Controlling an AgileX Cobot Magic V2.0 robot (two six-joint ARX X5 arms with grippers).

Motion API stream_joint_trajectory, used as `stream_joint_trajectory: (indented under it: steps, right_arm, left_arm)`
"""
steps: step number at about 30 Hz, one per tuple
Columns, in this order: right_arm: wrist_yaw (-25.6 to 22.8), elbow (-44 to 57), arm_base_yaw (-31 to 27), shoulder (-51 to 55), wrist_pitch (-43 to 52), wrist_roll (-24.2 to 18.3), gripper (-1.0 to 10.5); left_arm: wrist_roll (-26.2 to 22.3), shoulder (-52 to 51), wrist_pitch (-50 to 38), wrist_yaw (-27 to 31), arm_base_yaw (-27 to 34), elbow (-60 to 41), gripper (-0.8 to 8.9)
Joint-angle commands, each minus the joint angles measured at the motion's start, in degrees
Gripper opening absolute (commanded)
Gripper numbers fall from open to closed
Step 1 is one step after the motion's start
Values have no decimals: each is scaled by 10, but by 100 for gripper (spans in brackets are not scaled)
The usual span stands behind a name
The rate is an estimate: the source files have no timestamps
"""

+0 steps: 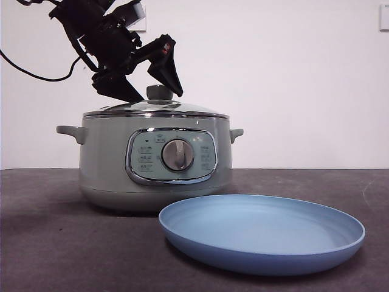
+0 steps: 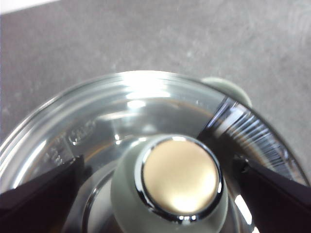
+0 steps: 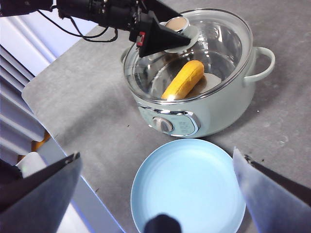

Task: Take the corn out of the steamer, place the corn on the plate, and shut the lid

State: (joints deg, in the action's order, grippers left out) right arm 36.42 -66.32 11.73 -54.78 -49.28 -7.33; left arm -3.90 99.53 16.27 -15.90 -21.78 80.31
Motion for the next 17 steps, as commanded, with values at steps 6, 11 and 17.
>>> stream_joint_trajectory:
  steps: [6, 11, 17]
  right_arm:
    - [-23, -2, 0, 0, 3, 0, 567]
    - [-23, -2, 0, 0, 3, 0, 567]
    - [-23, -2, 0, 0, 3, 0, 567]
  left_arm:
    - [-7, 9, 8, 27, -11, 0, 500]
    - [-7, 9, 18, 23, -12, 0, 109]
    - [-6, 9, 19, 23, -12, 0, -9]
